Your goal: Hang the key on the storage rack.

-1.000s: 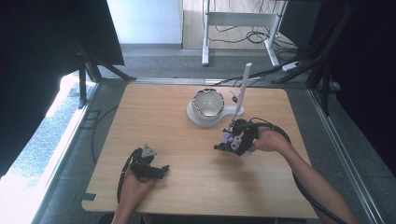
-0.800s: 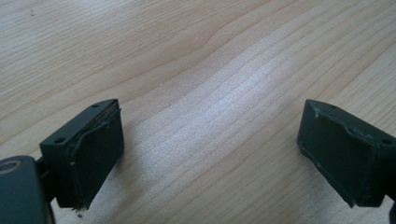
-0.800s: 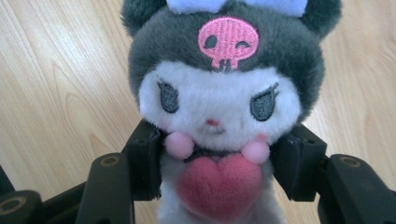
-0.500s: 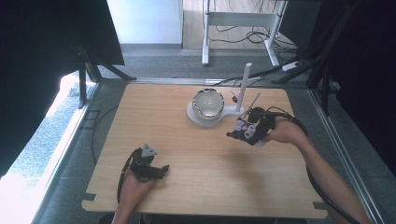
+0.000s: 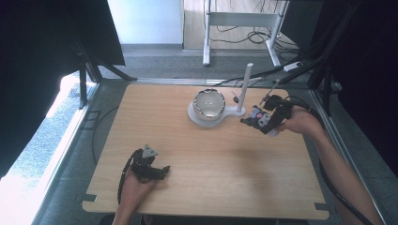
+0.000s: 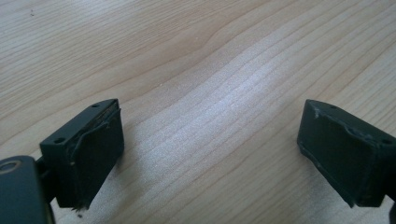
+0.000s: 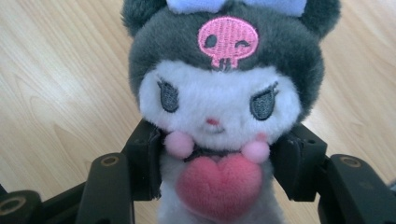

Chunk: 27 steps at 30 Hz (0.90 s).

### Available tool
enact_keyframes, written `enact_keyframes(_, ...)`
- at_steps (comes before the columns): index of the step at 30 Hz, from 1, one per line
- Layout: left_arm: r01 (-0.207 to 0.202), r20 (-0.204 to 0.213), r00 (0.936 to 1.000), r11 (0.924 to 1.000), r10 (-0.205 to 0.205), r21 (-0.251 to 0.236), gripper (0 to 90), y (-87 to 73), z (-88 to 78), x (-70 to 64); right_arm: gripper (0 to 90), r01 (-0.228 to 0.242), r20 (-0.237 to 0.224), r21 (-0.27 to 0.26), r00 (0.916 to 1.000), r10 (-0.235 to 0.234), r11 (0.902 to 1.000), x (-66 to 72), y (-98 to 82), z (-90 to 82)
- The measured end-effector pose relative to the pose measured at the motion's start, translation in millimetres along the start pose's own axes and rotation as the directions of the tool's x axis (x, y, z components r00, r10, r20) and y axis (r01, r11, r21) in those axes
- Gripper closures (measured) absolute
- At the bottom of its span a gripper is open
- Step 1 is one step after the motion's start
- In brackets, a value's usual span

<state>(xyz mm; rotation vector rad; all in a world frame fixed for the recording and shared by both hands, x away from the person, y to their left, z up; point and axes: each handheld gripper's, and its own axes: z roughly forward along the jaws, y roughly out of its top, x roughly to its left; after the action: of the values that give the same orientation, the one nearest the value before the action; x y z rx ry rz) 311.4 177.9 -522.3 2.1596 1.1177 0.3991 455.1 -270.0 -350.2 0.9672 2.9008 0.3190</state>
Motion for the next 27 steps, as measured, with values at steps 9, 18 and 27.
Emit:
enact_keyframes(9, 0.0, 0.001, 1.0, 1.0, 0.0, 0.0, 7.2, 0.0, 0.0, 0.1, 42.0, -0.026, 0.048, -0.032, 0.9985, 0.028, 0.9992, -20.5, 0.7, -25.2)
enact_keyframes(18, 0.0, 0.003, 1.0, 1.0, 0.0, 0.002, 7.2, 0.1, -0.2, 0.2, 42.1, -0.05, 0.087, -0.049, 0.9947, 0.054, 0.9975, -38.3, 3.4, -46.0)
enact_keyframes(27, 0.0, 0.003, 1.0, 1.0, 0.0, 0.003, 7.2, 0.1, -0.2, 0.2, 42.1, -0.089, 0.123, -0.076, 0.9876, 0.098, 0.9932, -52.3, 7.8, -65.3)
